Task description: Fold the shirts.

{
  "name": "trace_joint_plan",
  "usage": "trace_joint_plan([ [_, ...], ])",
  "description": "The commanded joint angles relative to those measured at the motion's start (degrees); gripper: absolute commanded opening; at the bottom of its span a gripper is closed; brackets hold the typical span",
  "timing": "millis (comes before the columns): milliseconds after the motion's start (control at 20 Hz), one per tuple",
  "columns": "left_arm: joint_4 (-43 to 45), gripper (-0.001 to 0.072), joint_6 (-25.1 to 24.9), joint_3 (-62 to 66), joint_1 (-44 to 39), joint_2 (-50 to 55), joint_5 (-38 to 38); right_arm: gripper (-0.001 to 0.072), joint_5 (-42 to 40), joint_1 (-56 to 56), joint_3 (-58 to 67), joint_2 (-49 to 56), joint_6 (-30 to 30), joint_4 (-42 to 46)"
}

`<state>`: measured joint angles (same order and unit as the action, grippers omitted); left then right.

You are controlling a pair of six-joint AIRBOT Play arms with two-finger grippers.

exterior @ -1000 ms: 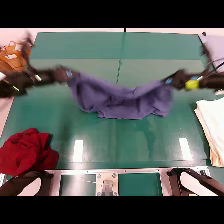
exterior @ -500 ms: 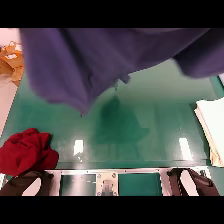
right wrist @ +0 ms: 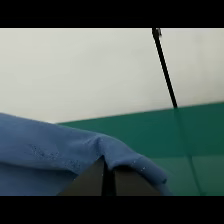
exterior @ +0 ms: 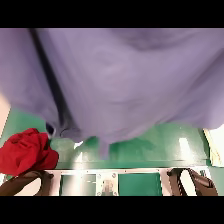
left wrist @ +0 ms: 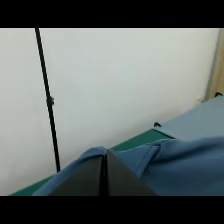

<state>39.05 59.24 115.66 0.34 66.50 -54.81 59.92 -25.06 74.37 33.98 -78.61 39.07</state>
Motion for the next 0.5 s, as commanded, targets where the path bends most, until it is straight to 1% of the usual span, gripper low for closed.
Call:
trace_joint_plan([
  [0,-3.5,0.0023,-0.2,0.4,-3.0,14.9,0.2,0.0019,-4.9,3.6,-18.4,2.5,3.6,-0.7],
  [100,-3.5,0.0024,-2.0,0.4,-7.2,24.4,0.8,0.002,-12.1,8.0,-28.7,6.8,5.9,-0.7],
  [150,-3.5,0.0024,-2.5,0.4,-9.3,29.4,2.0,0.002,-17.0,10.1,-32.9,10.1,7.4,-0.7],
  [250,-3.5,0.0024,-2.2,0.4,-12.9,37.8,5.4,0.002,-25.3,12.8,-37.3,17.8,8.4,-0.7],
  [350,-3.5,0.0024,-1.1,0.4,-15.4,43.9,6.2,0.002,-28.9,13.7,-37.2,27.5,8.7,-0.9],
  [450,-3.5,0.0025,1.0,0.4,-16.5,47.4,5.5,0.002,-29.5,13.6,-35.2,35.3,8.9,-1.0],
])
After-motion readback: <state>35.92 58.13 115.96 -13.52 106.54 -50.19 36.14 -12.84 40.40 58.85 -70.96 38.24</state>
